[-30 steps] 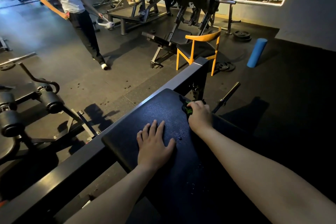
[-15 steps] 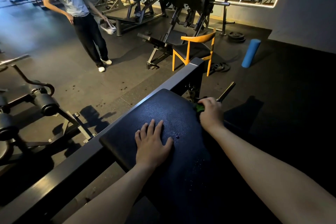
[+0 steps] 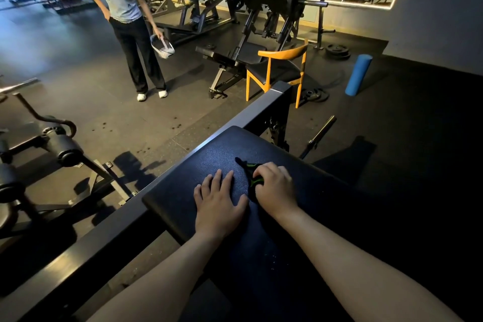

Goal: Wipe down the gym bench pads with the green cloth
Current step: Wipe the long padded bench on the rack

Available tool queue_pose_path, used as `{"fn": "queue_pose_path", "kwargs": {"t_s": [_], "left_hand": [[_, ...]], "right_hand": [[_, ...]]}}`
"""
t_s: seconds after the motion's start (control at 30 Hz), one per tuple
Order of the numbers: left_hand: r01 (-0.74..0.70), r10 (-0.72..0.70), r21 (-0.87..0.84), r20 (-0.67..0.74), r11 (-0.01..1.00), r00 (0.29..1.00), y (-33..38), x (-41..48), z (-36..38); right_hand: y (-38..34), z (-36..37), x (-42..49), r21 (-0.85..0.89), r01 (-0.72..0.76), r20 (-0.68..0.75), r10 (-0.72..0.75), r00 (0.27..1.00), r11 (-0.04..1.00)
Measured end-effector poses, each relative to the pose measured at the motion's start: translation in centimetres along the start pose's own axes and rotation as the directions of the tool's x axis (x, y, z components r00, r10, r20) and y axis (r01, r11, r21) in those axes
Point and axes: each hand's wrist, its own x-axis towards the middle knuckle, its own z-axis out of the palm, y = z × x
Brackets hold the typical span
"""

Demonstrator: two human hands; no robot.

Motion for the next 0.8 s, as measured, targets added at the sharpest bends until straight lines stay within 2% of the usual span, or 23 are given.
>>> {"fn": "queue_pose_path", "kwargs": {"t_s": [0.07,0.13,0.23,0.3,0.33,0.43,0.63,0.73,0.8], "left_hand": [[-0.009,0.009,-0.002,0.003,1.0,1.0,0.0,-0.1,-0.1],[-0.013,0.013,-0.009,0.006,1.0,1.0,0.0,-0.1,-0.2],[-0.007,0.007,-0.005,-0.009,1.0,1.0,0.0,-0.1,-0.1],[-0.007,0.007,-0.012,-0.013,1.0,1.0,0.0,-0.1,0.0],[-0.007,0.006,-0.02,-0.012,1.0,1.0,0.0,-0.1,0.0],[-0.007,0.007,-0.031,-0.008,0.999,1.0,-0.1,0.0,0.0],[-0.038,0.044,-0.108,0.057,0.993,0.997,-0.7,0.0,-0.6],[-0.051,0.067,-0.142,0.109,0.989,0.992,-1.2,0.1,-1.5],[-0.035,0.047,-0.101,0.115,0.994,0.992,-1.7,-0.4,-1.9]], "right_hand": [[0.3,-0.7,0.2,0.016,0.078,0.077,-0.079,0.994,0.997],[1.4,-1.6,1.2,0.045,0.095,0.061,-0.098,0.993,0.994],[3.6,-2.6,2.9,0.062,-0.089,-0.083,0.094,0.992,0.994],[4.3,-2.7,3.3,0.01,-0.245,-0.021,0.245,0.969,0.97],[4.2,-2.6,3.3,-0.032,-0.271,0.026,0.272,0.962,0.962],[2.6,-2.0,2.5,-0.078,-0.232,0.082,0.238,0.968,0.97],[-1.8,-0.5,-0.9,0.011,-0.104,0.142,0.101,0.985,0.995],[-2.0,-1.1,-0.9,0.02,-0.032,0.205,0.027,0.978,0.999],[-1.2,-1.9,0.1,0.019,-0.034,0.177,0.03,0.984,0.999]]}}
